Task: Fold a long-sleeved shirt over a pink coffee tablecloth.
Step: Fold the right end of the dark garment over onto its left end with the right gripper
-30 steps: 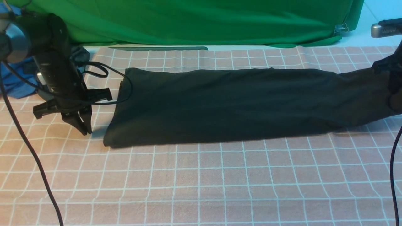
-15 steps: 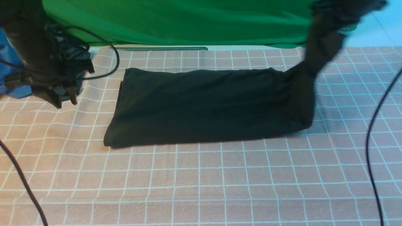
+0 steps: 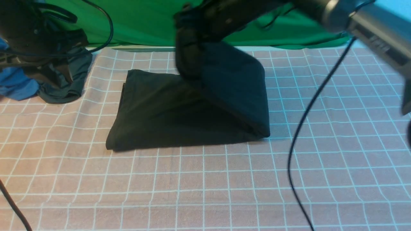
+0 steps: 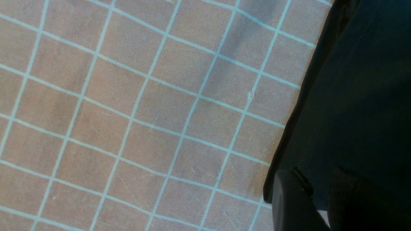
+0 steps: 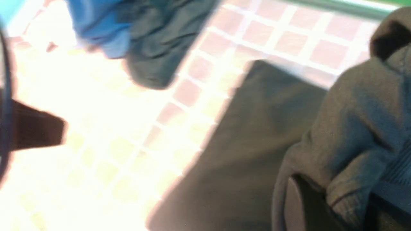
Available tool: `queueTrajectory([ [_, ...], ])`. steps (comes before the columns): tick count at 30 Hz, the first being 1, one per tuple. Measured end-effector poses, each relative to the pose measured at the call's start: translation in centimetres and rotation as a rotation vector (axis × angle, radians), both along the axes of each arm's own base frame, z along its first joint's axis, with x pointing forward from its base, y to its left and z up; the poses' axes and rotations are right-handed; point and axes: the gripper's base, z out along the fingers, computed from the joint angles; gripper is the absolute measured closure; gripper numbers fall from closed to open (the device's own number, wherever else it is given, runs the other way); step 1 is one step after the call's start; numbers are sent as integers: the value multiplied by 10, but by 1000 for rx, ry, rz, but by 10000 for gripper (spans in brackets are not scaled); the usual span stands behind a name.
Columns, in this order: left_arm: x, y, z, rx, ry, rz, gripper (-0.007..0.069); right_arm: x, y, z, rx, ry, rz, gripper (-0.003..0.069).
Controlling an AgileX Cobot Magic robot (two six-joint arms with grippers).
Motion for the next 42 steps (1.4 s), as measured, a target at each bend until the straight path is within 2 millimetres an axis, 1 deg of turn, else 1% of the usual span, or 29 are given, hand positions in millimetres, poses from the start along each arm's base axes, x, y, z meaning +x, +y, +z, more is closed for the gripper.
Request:
queueTrajectory([
  [3, 0, 0, 0, 0, 0, 0, 431, -5, 25, -21, 13, 17, 19, 544],
  [6, 0, 0, 0, -2, -3, 0, 431, -7, 39, -38, 23, 43, 24, 544],
  [7, 0, 0, 0, -2, -4, 0, 431, -7, 41, -40, 27, 45, 22, 544],
  [8, 1, -1, 0, -10, -9, 1, 431, -8, 48, -47, 41, 57, 20, 544],
  [11, 1, -1, 0, -17, -15, 1, 431, -9, 57, -57, 53, 63, 18, 544],
  [13, 2, -2, 0, -24, -22, 2, 431, -10, 65, -68, 60, 75, 18, 543],
  [14, 2, -2, 0, -24, -22, 2, 431, -11, 65, -69, 62, 78, 18, 543],
  [16, 2, -3, 0, -35, -26, 1, 431, -11, 71, -78, 62, 91, 19, 529],
  [21, 3, -5, 1, -57, -31, -1, 431, -9, 76, -91, 88, 111, -3, 487],
  [23, 3, -5, 1, -58, -34, -2, 431, -9, 78, -95, 106, 125, -13, 454],
  [25, 3, -5, 1, -58, -38, -4, 431, -10, 80, -97, 115, 132, -17, 400],
  [26, 3, -5, 1, -57, -39, -5, 431, -10, 80, -97, 118, 135, -18, 355],
  [27, 3, -5, 1, -57, -39, -5, 431, -10, 80, -97, 118, 135, -18, 338],
  [28, 3, -5, 1, -57, -39, -5, 431, -10, 80, -97, 122, 137, -20, 277],
  [30, 3, -5, 1, -56, -39, -8, 431, -10, 80, -97, 124, 139, -20, 195],
  [33, 3, -5, 1, -53, -39, -19, 431, -10, 80, -97, 119, 148, -14, 119],
  [34, 3, -5, 1, -52, -40, -22, 431, -10, 79, -98, 115, 155, -13, 104],
  [37, 3, -5, 1, -55, -41, -21, 431, -8, 73, -98, 100, 172, -7, 107],
  [40, 4, -5, 1, -52, -42, -27, 431, -4, 62, -92, 70, 161, -2, 154],
  [42, 4, -5, 1, -48, -43, -41, 431, -1, 50, -78, 19, 117, 17, 244],
])
